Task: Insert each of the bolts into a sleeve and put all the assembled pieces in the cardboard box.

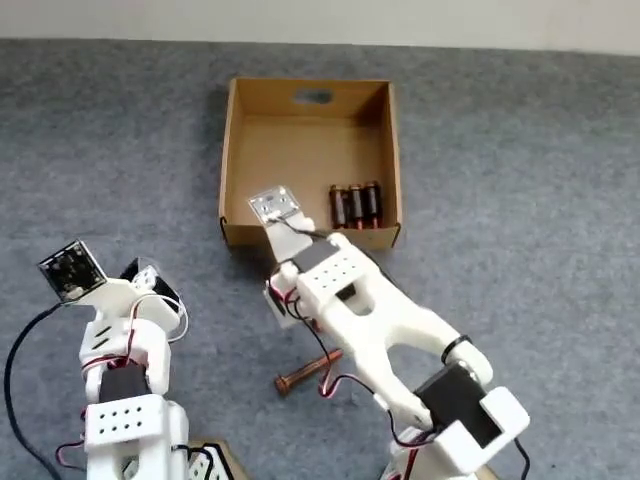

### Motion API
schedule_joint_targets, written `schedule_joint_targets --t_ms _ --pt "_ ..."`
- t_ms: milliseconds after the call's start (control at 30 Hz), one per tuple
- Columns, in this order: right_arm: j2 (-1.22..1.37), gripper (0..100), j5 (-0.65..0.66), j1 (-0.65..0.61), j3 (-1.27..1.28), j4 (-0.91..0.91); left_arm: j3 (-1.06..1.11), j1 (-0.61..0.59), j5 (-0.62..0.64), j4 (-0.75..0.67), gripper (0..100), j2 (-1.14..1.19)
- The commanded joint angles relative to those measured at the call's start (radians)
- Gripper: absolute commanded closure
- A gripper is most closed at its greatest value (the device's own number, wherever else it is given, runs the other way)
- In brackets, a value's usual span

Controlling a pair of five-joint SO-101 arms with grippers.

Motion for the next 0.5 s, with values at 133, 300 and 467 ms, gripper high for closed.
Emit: schedule_joint_targets --t_ms 133,300,467 --pt "-0.041 85.4 0.014 0.005 0.061 -0.128 -0.008 -0.008 0.009 -0.018 98 -0.012" --pt "0.016 85.4 0.014 0.004 0.064 -0.153 -0.008 -0.008 0.009 -0.018 98 -0.012" --pt "0.147 85.4 0.014 0.005 0.031 -0.159 -0.008 -0.008 0.009 -0.018 98 -0.012"
